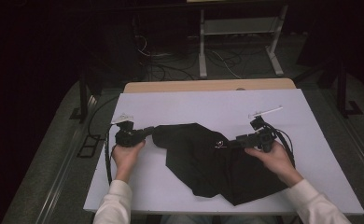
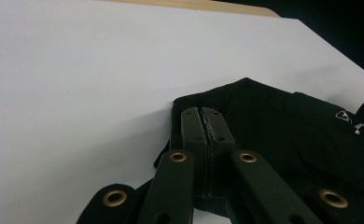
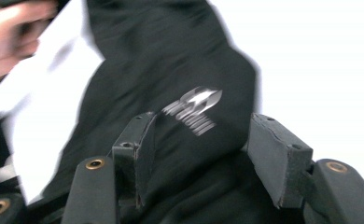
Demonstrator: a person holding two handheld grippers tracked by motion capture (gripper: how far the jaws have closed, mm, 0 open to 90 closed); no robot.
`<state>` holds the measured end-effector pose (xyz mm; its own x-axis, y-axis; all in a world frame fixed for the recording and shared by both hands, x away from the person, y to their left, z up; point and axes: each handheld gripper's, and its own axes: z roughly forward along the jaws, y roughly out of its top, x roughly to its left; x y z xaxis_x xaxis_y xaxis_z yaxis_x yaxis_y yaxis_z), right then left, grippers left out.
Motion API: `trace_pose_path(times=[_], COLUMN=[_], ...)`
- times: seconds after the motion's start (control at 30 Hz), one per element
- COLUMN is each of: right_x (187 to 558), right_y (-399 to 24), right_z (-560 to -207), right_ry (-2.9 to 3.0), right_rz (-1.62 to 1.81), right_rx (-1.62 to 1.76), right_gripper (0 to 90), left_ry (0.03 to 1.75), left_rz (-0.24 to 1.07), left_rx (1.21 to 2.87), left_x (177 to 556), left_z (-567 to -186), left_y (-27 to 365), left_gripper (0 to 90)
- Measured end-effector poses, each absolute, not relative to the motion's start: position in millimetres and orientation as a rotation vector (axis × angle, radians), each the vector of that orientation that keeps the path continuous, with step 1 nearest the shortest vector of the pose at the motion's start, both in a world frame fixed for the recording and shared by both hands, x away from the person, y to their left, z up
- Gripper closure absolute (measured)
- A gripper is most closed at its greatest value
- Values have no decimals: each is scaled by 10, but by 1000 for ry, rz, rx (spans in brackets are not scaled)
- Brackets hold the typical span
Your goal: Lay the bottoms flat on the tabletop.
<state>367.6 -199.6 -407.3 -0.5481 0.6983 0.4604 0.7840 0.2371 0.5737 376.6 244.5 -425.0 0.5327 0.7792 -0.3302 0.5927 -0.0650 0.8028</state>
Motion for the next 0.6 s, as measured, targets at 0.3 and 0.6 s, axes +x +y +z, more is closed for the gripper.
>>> trace_pose_path(times=[0.3,0.6], right_x=[4160,4195], right_y=[-1950,-2039], right_z=[-4496,-4388], right_ry=[-2162,-2130], right_rz=[-1044,-1158], right_rx=[-1517,-1445], right_gripper=[565,835], left_ry=[1151,1133], left_rz=[215,225], left_rx=[1749,1768], left_x=[3783,3904], left_z=[-4267,-4173], left_y=[2456,2355], left_gripper=[894,894])
